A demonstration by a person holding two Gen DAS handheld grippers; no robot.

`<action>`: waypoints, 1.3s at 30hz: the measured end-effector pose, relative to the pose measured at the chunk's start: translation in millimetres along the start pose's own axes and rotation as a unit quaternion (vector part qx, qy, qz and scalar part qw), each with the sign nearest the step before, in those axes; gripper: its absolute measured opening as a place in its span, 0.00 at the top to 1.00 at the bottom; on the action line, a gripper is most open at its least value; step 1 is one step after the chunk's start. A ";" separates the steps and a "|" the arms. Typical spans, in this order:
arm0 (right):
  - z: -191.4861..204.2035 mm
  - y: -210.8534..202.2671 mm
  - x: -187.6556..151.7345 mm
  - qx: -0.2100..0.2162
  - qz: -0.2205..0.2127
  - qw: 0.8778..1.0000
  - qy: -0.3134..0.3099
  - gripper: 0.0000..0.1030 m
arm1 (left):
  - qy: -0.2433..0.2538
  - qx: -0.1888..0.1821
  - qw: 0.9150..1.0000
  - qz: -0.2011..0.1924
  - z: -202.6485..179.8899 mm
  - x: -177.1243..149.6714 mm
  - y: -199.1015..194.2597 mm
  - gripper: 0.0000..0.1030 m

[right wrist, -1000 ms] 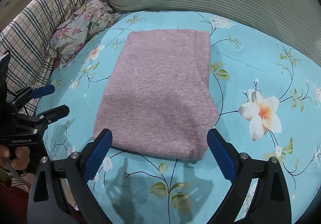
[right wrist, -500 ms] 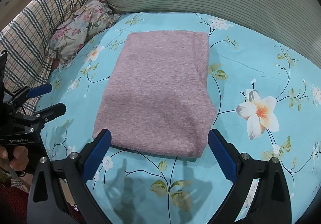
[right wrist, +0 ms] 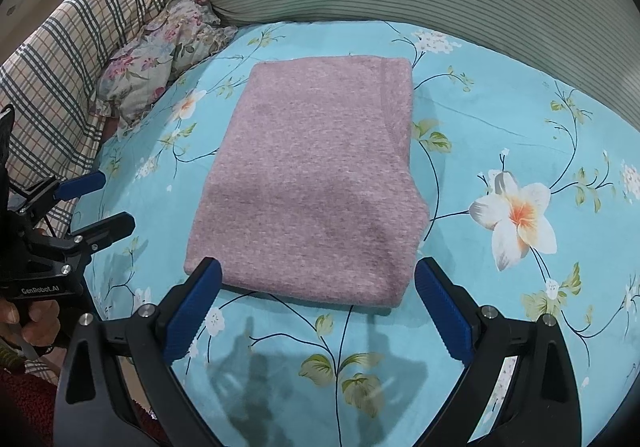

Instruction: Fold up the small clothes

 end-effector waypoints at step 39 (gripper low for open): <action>2.2 -6.6 2.5 -0.001 -0.005 1.000 0.005 0.06 | 0.010 0.004 1.000 -0.003 -5.0 0.5 0.8 0.15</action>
Point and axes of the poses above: each gripper's, at about its wrist camera, not at the fingertips, and y roughly the way its jaws point, z to its left, x to its top, the point moved 1 cm from there along y, roughly the way its jaws point, and after that the axes turned 8 degrees about -x, right-handed, at the moved point
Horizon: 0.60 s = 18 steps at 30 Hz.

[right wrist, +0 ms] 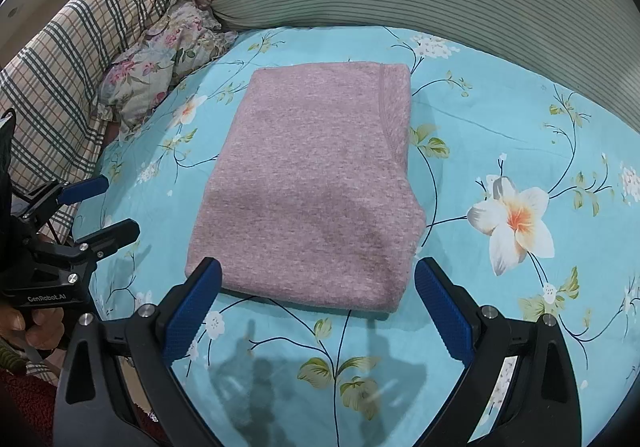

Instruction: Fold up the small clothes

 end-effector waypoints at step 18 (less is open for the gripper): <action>-2.0 0.6 2.8 0.000 -0.001 1.000 0.003 0.06 | 0.003 -0.003 1.000 0.000 0.8 2.4 2.4 0.15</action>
Point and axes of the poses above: each gripper's, at about its wrist camera, not at the fingertips, and y roughly the way its jaws point, z to its left, x to its top, the point moved 1 cm from there along y, roughly the way its jaws point, and after that the axes turned 8 degrees about -x, right-handed, at the moved point
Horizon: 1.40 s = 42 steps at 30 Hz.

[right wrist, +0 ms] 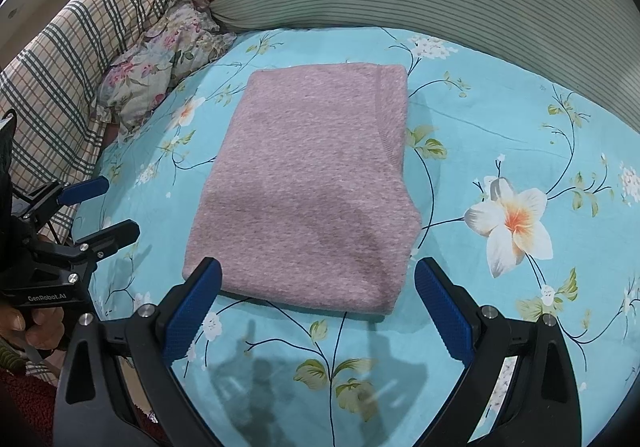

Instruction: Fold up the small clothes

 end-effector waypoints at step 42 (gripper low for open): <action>-6.9 14.1 9.0 -0.004 -0.001 1.000 0.009 0.06 | -0.003 0.011 1.000 -0.002 9.5 4.9 10.4 0.15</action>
Point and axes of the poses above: each gripper's, at about its wrist camera, not at the fingertips, and y roughly the way its jaws point, z to its left, x to its top, the point moved 1 cm from there along y, roughly the way its jaws point, and after that the axes turned 8 degrees about -x, right-handed, at the moved point
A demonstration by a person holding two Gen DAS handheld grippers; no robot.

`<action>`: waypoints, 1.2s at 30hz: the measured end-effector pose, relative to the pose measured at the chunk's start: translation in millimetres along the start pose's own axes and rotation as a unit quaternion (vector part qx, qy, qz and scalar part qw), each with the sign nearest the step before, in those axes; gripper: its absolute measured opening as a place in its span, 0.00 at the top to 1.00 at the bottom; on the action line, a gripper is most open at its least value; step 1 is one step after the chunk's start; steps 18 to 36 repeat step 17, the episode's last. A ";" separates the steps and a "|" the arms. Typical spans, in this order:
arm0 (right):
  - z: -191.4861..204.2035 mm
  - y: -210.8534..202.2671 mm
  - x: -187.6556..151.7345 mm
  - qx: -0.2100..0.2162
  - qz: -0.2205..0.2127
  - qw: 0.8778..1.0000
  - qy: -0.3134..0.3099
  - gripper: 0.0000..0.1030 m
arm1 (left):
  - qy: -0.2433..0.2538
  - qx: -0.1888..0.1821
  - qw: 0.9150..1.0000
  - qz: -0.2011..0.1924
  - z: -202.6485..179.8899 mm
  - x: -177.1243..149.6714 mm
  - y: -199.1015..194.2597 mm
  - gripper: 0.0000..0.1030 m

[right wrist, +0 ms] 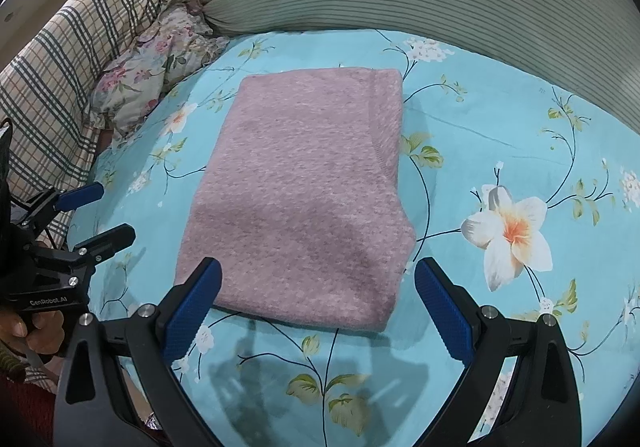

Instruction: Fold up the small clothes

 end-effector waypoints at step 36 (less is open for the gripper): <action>6.3 10.0 8.7 0.000 -0.004 1.000 0.006 0.06 | -0.015 0.003 1.000 0.007 5.2 9.5 15.7 0.13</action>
Point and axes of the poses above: each gripper's, at about its wrist camera, not at the fingertips, and y roughly the way its jaws point, z to its left, x to its top, the point moved 1 cm from there along y, roughly the way its jaws point, and after that the axes turned 8 degrees about -x, right-handed, at the moved point
